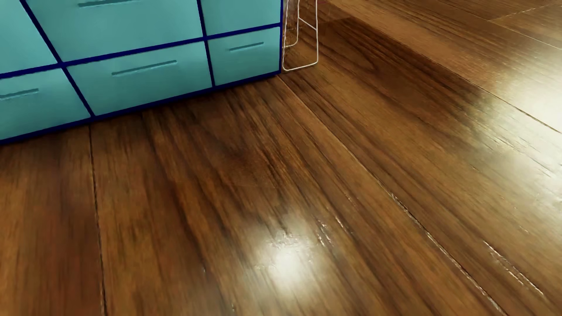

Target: Stretch up

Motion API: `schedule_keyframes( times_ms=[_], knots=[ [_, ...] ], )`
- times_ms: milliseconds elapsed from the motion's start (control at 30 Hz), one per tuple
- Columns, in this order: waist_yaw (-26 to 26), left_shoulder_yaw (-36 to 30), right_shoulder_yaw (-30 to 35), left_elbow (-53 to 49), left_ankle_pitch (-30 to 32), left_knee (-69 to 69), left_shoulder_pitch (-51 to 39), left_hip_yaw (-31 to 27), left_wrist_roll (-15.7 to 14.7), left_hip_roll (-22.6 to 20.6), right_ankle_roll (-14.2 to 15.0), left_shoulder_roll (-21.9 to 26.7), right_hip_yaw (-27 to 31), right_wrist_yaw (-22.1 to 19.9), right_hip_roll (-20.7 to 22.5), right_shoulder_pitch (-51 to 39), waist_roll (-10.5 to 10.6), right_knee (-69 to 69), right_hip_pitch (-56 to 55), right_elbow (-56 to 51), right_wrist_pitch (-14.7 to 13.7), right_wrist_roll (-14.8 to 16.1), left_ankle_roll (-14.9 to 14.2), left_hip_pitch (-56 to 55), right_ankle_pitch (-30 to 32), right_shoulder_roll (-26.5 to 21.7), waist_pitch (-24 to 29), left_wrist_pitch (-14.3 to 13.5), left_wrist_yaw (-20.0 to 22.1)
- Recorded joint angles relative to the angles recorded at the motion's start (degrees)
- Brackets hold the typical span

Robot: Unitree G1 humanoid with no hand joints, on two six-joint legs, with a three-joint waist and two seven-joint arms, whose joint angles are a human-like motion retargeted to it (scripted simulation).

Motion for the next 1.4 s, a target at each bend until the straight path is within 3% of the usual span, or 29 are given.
schedule_keyframes(
  times_ms=[67,100,167,200,267,333,367,467,533,767,800,1000,1400],
  knots=[
    [0.14,0.36,-2.61,-0.3,0.06,-0.05,0.11,0.0,0.0,-0.04,0.0,0.26,0.0,0.0,0.01,0.98,-0.24,0.16,0.01,-3.37,0.0,0.0,0.0,0.14,-0.03,-0.45,0.01,0.0,0.0],
    [-0.25,1.25,-9.04,-1.18,0.25,-0.08,0.85,0.0,0.0,0.01,0.0,0.52,0.0,0.0,0.0,3.2,-0.3,0.16,0.1,-11.95,0.0,0.0,0.0,0.21,-0.21,-1.05,-0.08,0.0,0.0],
    [-2.22,1.96,-22.39,-1.37,2.33,-0.17,2.54,0.0,0.0,0.28,0.0,0.72,0.0,0.0,0.04,4.25,-0.32,-0.17,0.2,-44.52,0.0,0.0,0.0,0.32,0.51,-6.05,-0.41,0.0,0.0],
    [-3.83,2.83,-29.61,-1.38,3.62,-0.4,3.81,0.0,0.0,0.53,0.0,1.23,0.0,0.0,0.06,-1.83,-0.83,-0.07,0.06,-57.9,0.0,0.0,0.0,0.31,1.02,-8.8,-0.84,0.0,0.0],
    [-4.92,0.82,-46.53,-0.4,5.1,-1.16,3.85,0.0,0.0,0.73,0.0,2.47,0.0,0.0,0.05,-25.12,-1.72,0.64,-0.11,-73.52,0.0,0.0,0.0,0.66,0.72,-15.44,-0.93,0.0,0.0],
    [-2.64,-3.23,-56.2,-0.3,6.61,-1.72,1.61,0.0,0.0,0.67,0.0,5.1,0.0,0.0,0.03,-51.12,-3.4,0.74,-0.04,-77.42,0.0,0.0,0.0,1.17,1.83,-26.49,-0.33,0.0,0.0],
    [-1.3,-3.76,-57.69,-0.76,7.26,-1.84,0.59,0.0,0.0,0.62,0.0,6.52,0.0,0.0,0.02,-62.16,-4.54,3.8,0.01,-77.68,0.0,0.0,0.0,1.28,4.53,-31.85,-0.03,0.0,0.0],
    [-0.4,-1.85,-49.77,-1.39,7.26,-1.65,-0.61,0.0,0.0,0.54,0.0,9.5,0.0,0.0,0.02,-85.75,-7.93,0.68,0.14,-78.54,0.0,0.0,0.0,1.02,1.11,-43.32,-0.2,0.0,0.0],
    [-1.65,-0.53,-44.56,-1.4,6.64,-1.39,-0.22,0.0,0.0,0.74,0.0,10.11,0.0,0.0,0.2,-91.4,-9.22,0.36,0.26,-80.53,0.0,0.0,0.0,0.83,1.05,-46.44,-0.79,0.0,0.0],
    [-1.42,-1.29,-35.37,-0.85,7.08,-1.51,1.35,0.0,0.0,1.11,0.0,10.69,0.0,0.0,0.74,-96.45,-10.03,0.37,0.66,-80.66,0.0,0.0,0.0,1.44,1.06,-49.98,-1.15,0.0,0.0],
    [-1.43,-1.15,-35.0,-0.56,7.12,-1.51,1.48,0.0,0.0,1.03,0.0,10.81,0.0,0.0,0.69,-96.22,-10.16,3.14,0.57,-80.14,0.0,0.0,0.0,1.4,3.4,-50.21,-1.12,0.0,0.0],
    [-1.43,-1.88,-31.42,-0.98,7.75,-1.69,1.76,0.0,0.0,1.08,0.0,10.87,0.0,0.0,0.64,-93.94,-9.6,3.2,0.25,-81.44,0.0,0.0,0.0,1.21,4.16,-51.61,-1.05,0.0,0.0],
    [-1.94,-3.37,-30.86,-2.09,8.32,-1.6,0.72,0.0,0.0,0.92,0.0,10.86,0.0,0.0,0.58,-93.81,-9.27,3.06,0.66,-82.41,0.0,0.0,0.0,1.74,2.55,-49.98,-0.51,0.0,0.0]
  ],
)
